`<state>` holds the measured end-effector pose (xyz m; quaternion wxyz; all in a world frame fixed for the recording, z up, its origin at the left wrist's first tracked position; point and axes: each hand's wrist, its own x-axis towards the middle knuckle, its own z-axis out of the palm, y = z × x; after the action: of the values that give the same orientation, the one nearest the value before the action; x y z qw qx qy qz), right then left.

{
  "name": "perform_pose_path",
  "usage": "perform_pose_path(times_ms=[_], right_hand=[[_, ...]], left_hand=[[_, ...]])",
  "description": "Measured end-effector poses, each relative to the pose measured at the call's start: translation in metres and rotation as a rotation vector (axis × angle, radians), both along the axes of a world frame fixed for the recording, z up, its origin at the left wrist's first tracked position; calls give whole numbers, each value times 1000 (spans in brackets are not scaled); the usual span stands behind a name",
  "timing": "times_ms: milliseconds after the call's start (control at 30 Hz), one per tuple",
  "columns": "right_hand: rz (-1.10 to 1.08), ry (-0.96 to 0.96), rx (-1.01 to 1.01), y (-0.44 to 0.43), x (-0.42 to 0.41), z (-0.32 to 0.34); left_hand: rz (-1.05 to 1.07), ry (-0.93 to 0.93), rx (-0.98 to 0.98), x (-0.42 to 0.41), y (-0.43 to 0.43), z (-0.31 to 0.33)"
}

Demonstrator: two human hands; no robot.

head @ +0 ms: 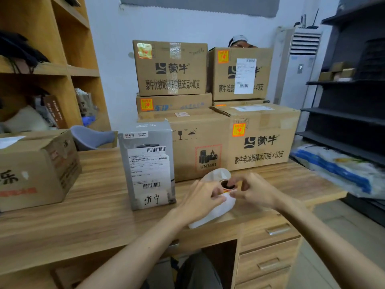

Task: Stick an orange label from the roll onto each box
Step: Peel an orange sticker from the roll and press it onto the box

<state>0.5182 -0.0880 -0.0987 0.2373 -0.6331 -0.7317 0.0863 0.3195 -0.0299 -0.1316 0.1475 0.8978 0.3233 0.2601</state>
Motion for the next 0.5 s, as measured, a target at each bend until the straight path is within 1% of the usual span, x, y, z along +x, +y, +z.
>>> perform_pose_path(times_ms=[133,267,400,500], right_hand=[[-14,-22,1,0,4,-7],[-51,-35,9,0,9,-16],[-55,-31,12,2,10,-25],[-74,-22,53,6,11,-31]], left_hand=[[29,-28,-17,-5,2,5],[74,11,47,-21,10,12],[88,53,68,-28,15,14],[77,73,53,-27,18,12]])
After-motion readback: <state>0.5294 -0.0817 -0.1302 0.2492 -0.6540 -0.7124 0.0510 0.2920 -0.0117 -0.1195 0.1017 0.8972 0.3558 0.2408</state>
